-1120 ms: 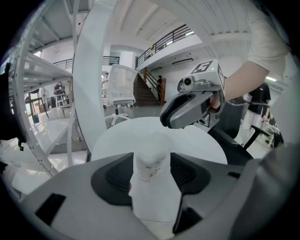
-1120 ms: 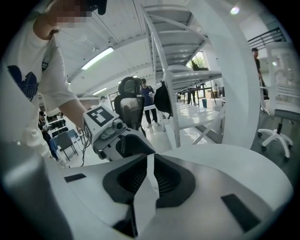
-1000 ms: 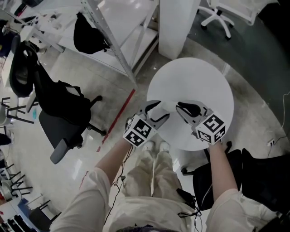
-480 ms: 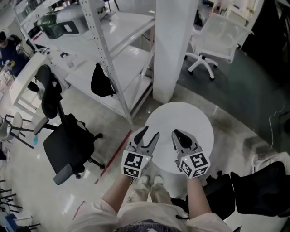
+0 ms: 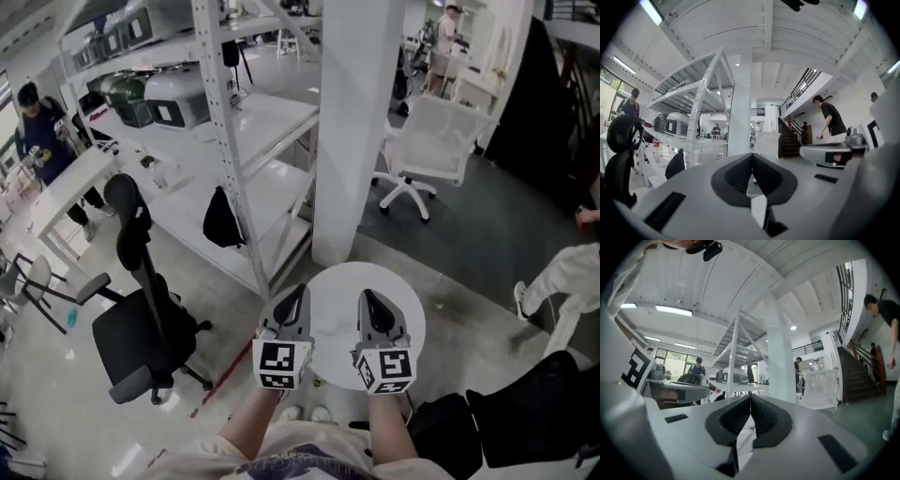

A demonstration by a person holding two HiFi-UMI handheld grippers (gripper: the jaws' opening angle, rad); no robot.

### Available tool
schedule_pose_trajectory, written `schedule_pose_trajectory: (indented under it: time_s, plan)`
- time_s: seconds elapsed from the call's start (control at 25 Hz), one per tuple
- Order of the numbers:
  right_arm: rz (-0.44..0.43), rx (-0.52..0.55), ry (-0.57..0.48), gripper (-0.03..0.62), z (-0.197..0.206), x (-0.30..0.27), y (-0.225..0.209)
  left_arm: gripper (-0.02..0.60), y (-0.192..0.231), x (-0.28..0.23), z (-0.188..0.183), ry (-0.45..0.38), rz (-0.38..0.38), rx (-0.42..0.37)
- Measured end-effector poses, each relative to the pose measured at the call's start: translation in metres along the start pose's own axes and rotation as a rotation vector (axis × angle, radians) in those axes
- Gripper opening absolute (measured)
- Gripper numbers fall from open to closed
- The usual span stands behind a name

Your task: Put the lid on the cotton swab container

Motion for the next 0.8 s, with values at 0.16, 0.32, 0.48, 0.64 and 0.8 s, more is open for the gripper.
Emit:
schedule_pose_trajectory:
  time_s: [0.16, 0.32, 0.48, 0.64, 0.8]
  plan:
    - [0.04, 0.039, -0.044, 0.009, -0.014, 0.0, 0.005, 0.0, -0.006, -0.003, -0.008, -0.004, -0.023, -0.012]
    - [0.025, 0.079, -0.062, 0.009, -0.022, 0.0, 0.012, -0.002, -0.012, -0.004, -0.016, -0.025, -0.013, -0.03]
    - [0.026, 0.073, -0.078, 0.009, -0.027, -0.004, 0.012, -0.002, -0.011, -0.005, -0.021, -0.033, -0.013, -0.041]
    - [0.026, 0.077, -0.098, 0.008, -0.031, -0.006, 0.014, -0.002, -0.011, -0.005, -0.023, -0.043, -0.014, -0.064]
    - [0.017, 0.073, -0.114, 0.008, -0.034, -0.008, 0.015, -0.002, -0.01, -0.006, -0.025, -0.055, -0.013, -0.087]
Point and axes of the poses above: the fingertips, and each gripper's own axes: x backward along the fingers, y to its left, z out of its underside, the point moved 5 cm from there along x, backward along the fingers, and after that the axes turned 5 degrees about -x, right-handed, at the moved point
